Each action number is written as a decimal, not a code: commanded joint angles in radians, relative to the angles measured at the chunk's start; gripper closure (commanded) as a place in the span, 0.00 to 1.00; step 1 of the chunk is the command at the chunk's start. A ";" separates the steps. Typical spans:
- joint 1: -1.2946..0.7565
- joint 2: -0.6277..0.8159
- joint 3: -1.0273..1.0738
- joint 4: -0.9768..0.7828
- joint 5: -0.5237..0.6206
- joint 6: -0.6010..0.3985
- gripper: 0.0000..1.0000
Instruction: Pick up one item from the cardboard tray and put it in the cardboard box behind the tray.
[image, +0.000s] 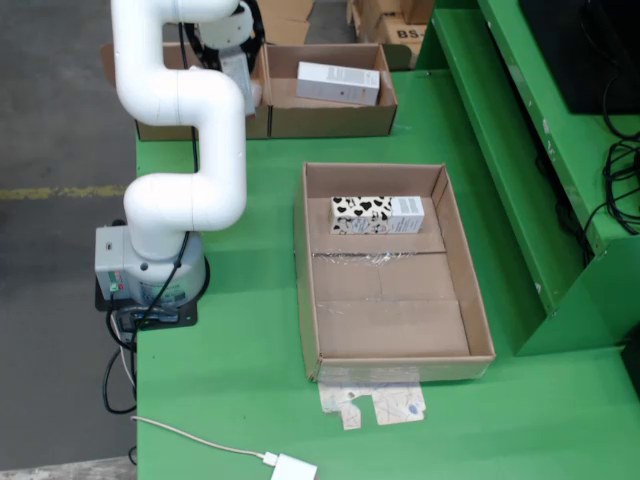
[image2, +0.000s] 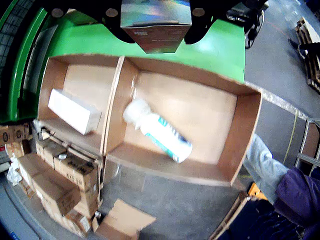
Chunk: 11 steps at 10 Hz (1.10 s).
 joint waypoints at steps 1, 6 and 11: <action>0.069 0.004 0.021 0.158 -0.042 0.018 1.00; 0.145 -0.015 0.021 0.285 -0.091 0.035 1.00; 0.082 -0.068 0.021 0.335 -0.067 0.014 1.00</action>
